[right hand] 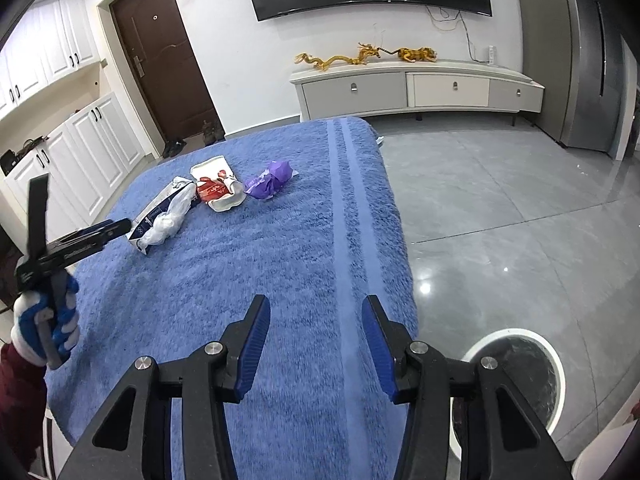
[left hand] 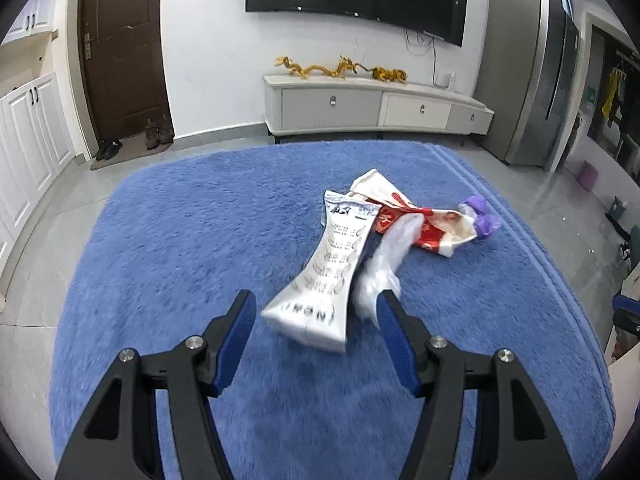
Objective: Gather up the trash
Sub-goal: 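Move both grippers back toward the wrappers on the towel, then grasp the white printed bag with the left gripper while the right grasps the red-and-white bag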
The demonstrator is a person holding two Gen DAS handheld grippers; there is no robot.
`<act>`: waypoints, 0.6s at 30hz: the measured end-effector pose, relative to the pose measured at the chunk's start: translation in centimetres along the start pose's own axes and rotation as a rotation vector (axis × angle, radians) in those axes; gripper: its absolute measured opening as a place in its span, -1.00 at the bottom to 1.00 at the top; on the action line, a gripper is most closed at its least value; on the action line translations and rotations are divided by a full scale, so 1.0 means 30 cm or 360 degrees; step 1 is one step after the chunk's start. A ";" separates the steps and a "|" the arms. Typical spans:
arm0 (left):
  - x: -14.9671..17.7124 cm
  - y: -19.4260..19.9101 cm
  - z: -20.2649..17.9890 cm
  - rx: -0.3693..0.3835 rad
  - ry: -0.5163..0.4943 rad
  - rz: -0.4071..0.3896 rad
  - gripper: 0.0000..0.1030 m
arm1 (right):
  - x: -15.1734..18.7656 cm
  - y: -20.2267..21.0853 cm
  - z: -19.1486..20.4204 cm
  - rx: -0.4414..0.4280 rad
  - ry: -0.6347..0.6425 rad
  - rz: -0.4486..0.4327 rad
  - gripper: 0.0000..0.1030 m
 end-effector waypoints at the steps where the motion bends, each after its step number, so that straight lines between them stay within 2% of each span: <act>1: -0.004 -0.024 0.004 -0.0004 0.0001 0.0021 0.18 | -0.009 -0.012 0.002 -0.0007 0.0007 0.0004 -0.12; 7: -0.024 -0.133 0.054 -0.0018 0.0089 0.0108 0.16 | -0.068 -0.068 0.030 -0.0044 0.0068 0.0019 -0.12; 9: -0.032 -0.152 0.067 -0.0006 0.0123 0.0114 0.11 | -0.091 -0.092 0.041 -0.0062 0.0088 0.0024 -0.12; 11: -0.043 -0.179 0.086 -0.0021 0.0162 0.0131 -0.03 | -0.119 -0.118 0.051 -0.0082 0.0105 0.0023 -0.12; 14: -0.056 -0.221 0.116 -0.0034 0.0224 0.0159 -0.07 | -0.157 -0.156 0.067 -0.0122 0.0108 0.0027 -0.12; 18: -0.079 -0.230 0.144 -0.0024 0.0276 0.0132 -0.08 | -0.210 -0.202 0.107 -0.0193 0.0123 0.0030 -0.12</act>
Point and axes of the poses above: each gripper's, at about its wrist camera, not at the fingertips, and y roughly against the way its jaws point, z to its left, x to its underside, the point moved 10 cm from there along -y, roughly the way its jaws point, and after that the axes turned 10 degrees about z, right-handed, at the moved point
